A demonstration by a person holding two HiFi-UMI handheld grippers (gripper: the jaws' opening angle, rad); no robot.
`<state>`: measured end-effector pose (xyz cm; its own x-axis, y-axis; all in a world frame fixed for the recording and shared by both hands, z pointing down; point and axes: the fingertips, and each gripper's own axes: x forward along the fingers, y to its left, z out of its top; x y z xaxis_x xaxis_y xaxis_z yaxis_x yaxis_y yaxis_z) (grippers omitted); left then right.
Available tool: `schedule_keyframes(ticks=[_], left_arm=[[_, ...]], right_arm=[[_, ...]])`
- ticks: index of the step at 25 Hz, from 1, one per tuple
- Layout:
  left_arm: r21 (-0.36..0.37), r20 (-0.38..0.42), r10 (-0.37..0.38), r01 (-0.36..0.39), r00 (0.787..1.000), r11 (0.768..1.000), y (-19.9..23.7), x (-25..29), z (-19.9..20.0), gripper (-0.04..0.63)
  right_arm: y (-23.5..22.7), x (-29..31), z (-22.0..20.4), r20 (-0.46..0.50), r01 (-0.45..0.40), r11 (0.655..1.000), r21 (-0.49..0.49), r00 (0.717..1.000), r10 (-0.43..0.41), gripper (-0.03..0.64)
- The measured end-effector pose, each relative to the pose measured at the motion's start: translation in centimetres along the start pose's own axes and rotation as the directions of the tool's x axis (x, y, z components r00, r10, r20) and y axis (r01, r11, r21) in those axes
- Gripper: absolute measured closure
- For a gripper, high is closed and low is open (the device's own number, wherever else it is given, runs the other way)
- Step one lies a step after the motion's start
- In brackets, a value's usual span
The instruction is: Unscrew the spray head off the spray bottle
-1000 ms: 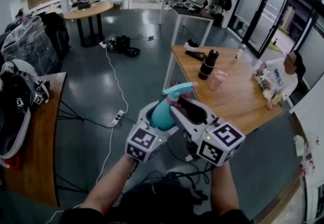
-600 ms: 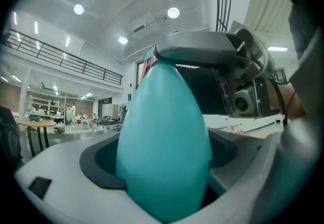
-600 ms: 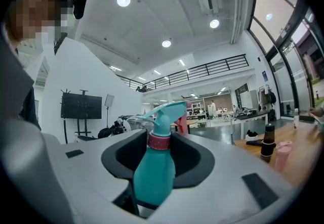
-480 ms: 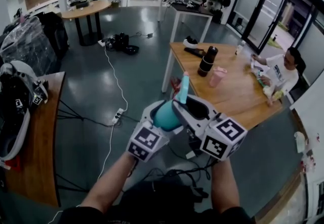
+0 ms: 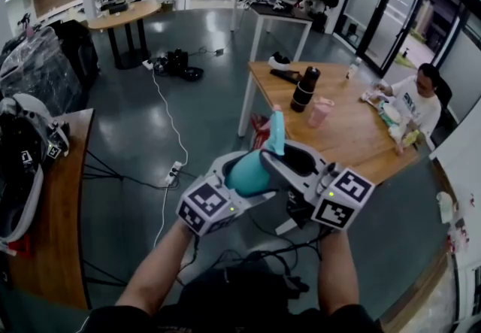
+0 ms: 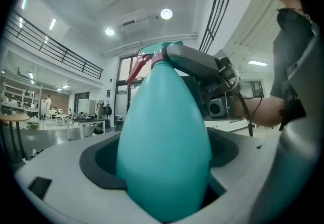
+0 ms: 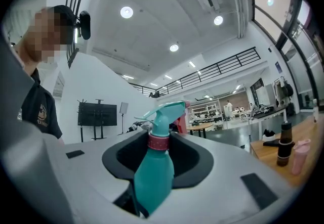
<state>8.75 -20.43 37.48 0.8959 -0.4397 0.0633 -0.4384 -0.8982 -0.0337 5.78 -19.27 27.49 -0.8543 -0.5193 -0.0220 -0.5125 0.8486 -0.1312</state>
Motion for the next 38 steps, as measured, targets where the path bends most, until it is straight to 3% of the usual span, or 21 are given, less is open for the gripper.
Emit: schedule_keyframes(ticks=[14,27,32,38], left_arm=[[0.013,-0.127,0.032,-0.031,0.991,0.999,0.5,1.8,-3.8,0.150],[0.016,-0.188,0.022,-0.019,0.982,1.000,0.7,5.3,-5.7,0.150],[-0.004,-0.196,0.064,-0.066,0.979,0.998,2.1,5.3,-6.3,0.150],[-0.018,-0.147,0.161,-0.166,0.976,0.986,4.6,3.9,-3.7,0.150]], right_arm=[[-2.2,-2.2,3.3,0.105,0.107,0.993,-0.042,0.989,-0.102,0.477],[-5.0,-7.3,8.8,0.265,0.233,0.970,-0.063,0.941,-0.209,0.477],[-5.5,-7.8,9.5,0.285,0.269,0.959,-0.093,0.930,-0.233,0.478],[-7.3,-7.3,7.0,0.251,0.343,0.929,-0.137,0.920,-0.302,0.477]])
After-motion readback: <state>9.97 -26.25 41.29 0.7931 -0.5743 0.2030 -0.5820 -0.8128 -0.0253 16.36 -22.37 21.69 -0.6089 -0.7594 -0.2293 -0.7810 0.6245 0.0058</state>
